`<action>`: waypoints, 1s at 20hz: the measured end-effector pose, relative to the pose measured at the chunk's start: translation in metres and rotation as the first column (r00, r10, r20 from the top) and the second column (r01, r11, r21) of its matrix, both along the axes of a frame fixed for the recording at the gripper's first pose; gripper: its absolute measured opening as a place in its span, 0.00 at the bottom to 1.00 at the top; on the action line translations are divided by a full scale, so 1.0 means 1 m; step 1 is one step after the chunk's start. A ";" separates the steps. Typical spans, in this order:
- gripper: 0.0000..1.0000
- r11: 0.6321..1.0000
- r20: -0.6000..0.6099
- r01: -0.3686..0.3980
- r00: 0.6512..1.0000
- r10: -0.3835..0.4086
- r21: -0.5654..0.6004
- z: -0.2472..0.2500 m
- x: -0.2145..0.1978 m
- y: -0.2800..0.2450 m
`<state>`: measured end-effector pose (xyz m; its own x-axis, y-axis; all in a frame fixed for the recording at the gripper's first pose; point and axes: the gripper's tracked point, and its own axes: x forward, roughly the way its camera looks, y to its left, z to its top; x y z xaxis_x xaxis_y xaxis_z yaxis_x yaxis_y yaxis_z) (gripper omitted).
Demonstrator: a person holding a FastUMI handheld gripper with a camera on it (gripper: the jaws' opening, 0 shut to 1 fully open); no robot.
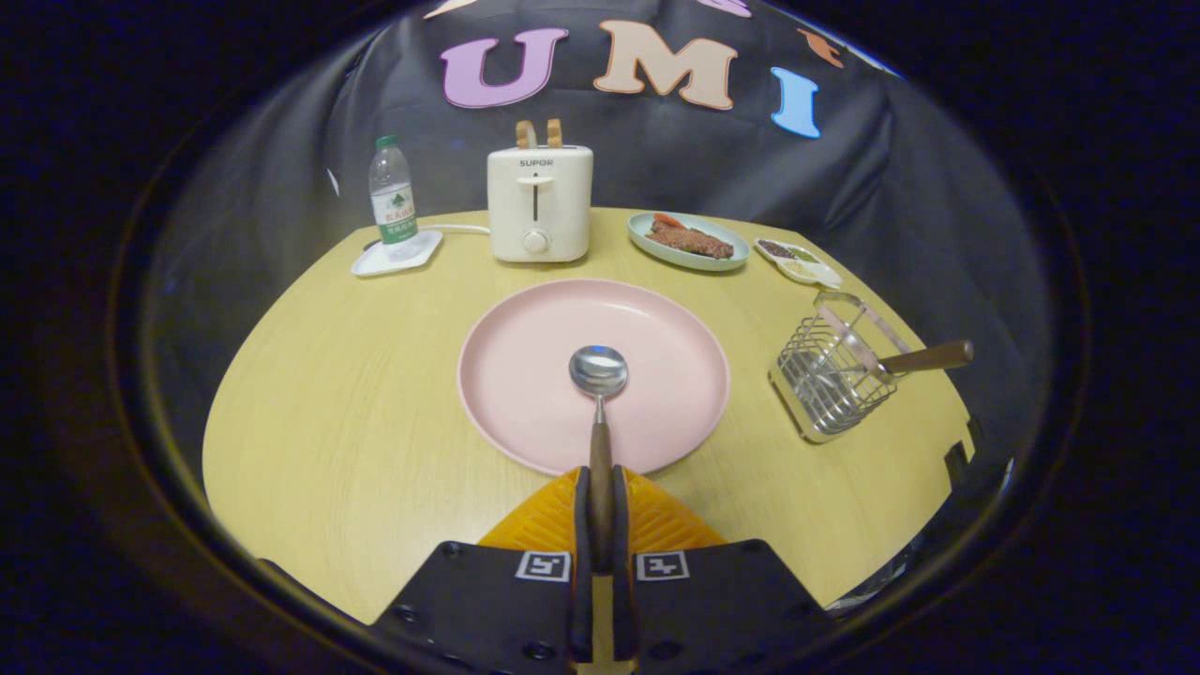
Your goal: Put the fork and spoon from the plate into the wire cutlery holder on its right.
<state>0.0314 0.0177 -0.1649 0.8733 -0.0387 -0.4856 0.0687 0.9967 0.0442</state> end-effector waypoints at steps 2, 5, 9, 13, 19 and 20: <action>0.11 0.999 0.004 0.005 1.000 -0.005 -0.036 0.020 -0.002 -0.009; 0.11 0.996 0.002 0.043 0.999 -0.043 -0.083 0.057 -0.002 -0.031; 0.11 0.984 -0.075 0.147 0.985 -0.155 -0.096 0.094 -0.005 -0.072; 0.11 0.965 -0.211 0.259 0.942 -0.262 -0.044 0.113 -0.009 -0.108; 0.11 0.937 -0.455 0.344 0.825 -0.334 -0.064 0.107 -0.010 -0.158; 0.11 0.933 -0.485 0.353 0.807 -0.337 -0.061 0.107 -0.009 -0.165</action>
